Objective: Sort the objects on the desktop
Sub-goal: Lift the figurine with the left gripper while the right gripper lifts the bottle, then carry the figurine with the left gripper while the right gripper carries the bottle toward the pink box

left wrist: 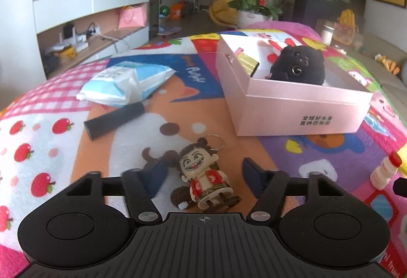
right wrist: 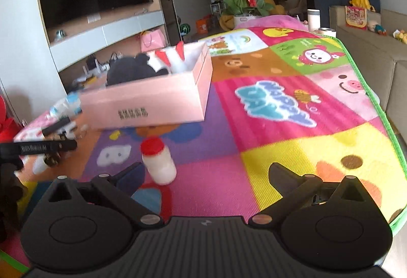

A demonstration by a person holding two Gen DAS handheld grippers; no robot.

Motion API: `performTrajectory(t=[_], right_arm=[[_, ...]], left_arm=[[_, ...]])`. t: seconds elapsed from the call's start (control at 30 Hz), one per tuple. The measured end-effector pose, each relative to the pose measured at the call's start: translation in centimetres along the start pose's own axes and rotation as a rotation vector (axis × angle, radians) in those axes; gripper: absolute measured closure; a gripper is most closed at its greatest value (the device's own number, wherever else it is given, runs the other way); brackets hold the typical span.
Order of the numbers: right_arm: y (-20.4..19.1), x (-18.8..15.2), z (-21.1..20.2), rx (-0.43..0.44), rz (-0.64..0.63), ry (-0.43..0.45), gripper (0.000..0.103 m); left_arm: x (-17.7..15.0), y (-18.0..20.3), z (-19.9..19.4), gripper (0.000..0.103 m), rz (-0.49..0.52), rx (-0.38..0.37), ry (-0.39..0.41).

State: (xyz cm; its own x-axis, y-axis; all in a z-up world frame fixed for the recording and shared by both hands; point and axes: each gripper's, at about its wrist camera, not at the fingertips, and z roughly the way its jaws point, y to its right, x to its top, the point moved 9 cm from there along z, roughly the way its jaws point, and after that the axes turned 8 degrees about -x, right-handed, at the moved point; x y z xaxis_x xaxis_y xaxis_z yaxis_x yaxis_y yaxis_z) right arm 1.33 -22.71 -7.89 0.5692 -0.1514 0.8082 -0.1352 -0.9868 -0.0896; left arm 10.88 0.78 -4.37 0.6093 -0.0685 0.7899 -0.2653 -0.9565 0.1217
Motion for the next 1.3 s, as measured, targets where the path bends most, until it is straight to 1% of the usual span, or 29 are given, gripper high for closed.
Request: performTrajectory(t=[0.03,0.1,0.13,0.2,0.27,0.37,0.4,0.43,0.47,0.5,0.57,0.63,0.7,0.77,0.83,0.93,1.0,1.03,1.07,1.17,1.2,1.23,1.3], right_arm=[[-0.2,-0.1,-0.1,0.004,-0.007,-0.002,0.0],[-0.1,0.0,-0.5,0.018,0.006,0.024,0.0],[0.1,0.1,-0.6,0.02,0.015,0.022,0.0],[0.5,0.0,-0.4,0.035,0.05,0.012,0.0],[1.0,0.0,-0.3,0.05,0.087,0.007,0.0],[1.0,0.0,-0.4,0.051,0.088,0.011,0.0],[0.9,0.0,-0.4,0.048,0.084,0.01,0.0],[0.9,0.0,-0.4,0.045,0.081,0.008,0.0],[0.8,-0.1,-0.4,0.041,0.076,0.007,0.0],[0.7,-0.1,-0.4,0.038,0.072,0.005,0.0],[0.6,-0.1,-0.3,0.031,0.062,0.001,0.0],[0.6,-0.1,-0.2,0.026,0.055,-0.002,0.0],[0.5,-0.1,-0.2,0.019,0.046,-0.005,0.0],[0.4,-0.2,-0.1,0.01,0.034,-0.01,0.0],[0.2,-0.2,0.0,0.003,0.024,-0.015,0.0],[0.2,-0.2,0.0,0.0,0.019,-0.021,0.0],[0.1,-0.2,0.1,-0.001,0.018,-0.025,0.0],[0.1,-0.2,0.0,0.0,0.021,-0.026,0.0],[0.0,-0.3,-0.1,0.001,0.026,-0.027,0.0],[-0.1,-0.4,-0.2,-0.002,0.027,-0.031,0.0],[-0.1,-0.4,-0.1,-0.005,0.024,-0.034,0.0],[-0.1,-0.4,-0.1,-0.007,0.022,-0.035,0.0],[-0.3,-0.5,-0.1,-0.011,0.002,-0.035,0.0]], left_arm=[[-0.1,0.2,-0.1,0.058,0.019,0.003,-0.003],[-0.3,1.0,-0.4,0.067,0.057,-0.007,-0.011],[-0.4,1.5,-0.7,0.067,0.08,-0.017,-0.013],[-0.9,2.8,-1.4,0.067,0.126,-0.046,-0.021],[-1.5,4.4,-2.6,0.067,0.163,-0.105,-0.032],[-2.8,6.9,-4.8,0.066,0.216,-0.194,-0.04],[-3.2,7.6,-5.3,0.063,0.23,-0.209,-0.04],[-3.7,8.1,-5.7,0.055,0.243,-0.216,-0.043],[-4.1,8.4,-6.0,0.05,0.254,-0.216,-0.046],[-4.6,8.6,-6.2,0.044,0.26,-0.21,-0.051],[-5.1,8.3,-6.2,0.04,0.257,-0.181,-0.063],[-5.5,7.4,-5.8,0.032,0.245,-0.135,-0.076],[-5.4,6.4,-5.7,0.027,0.226,-0.115,-0.076],[-5.3,5.3,-5.7,0.025,0.228,-0.083,-0.079],[-5.1,4.1,-5.9,0.017,0.241,-0.032,-0.077],[-4.5,1.7,-6.1,0.016,0.234,0.067,-0.073],[-4.1,0.3,-6.2,0.016,0.196,0.107,-0.07],[-4.0,-0.1,-6.4,0.016,0.173,0.096,-0.069],[-3.9,-0.1,-6.6,0.016,0.145,0.061,-0.07],[-4.0,1.5,-7.1,0.01,0.061,-0.099,-0.08],[-4.0,2.3,-7.2,0.009,0.046,-0.138,-0.08],[-4.0,3.1,-7.1,0.009,0.039,-0.168,-0.077],[-3.6,4.8,-6.5,0.009,0.043,-0.193,-0.067]])
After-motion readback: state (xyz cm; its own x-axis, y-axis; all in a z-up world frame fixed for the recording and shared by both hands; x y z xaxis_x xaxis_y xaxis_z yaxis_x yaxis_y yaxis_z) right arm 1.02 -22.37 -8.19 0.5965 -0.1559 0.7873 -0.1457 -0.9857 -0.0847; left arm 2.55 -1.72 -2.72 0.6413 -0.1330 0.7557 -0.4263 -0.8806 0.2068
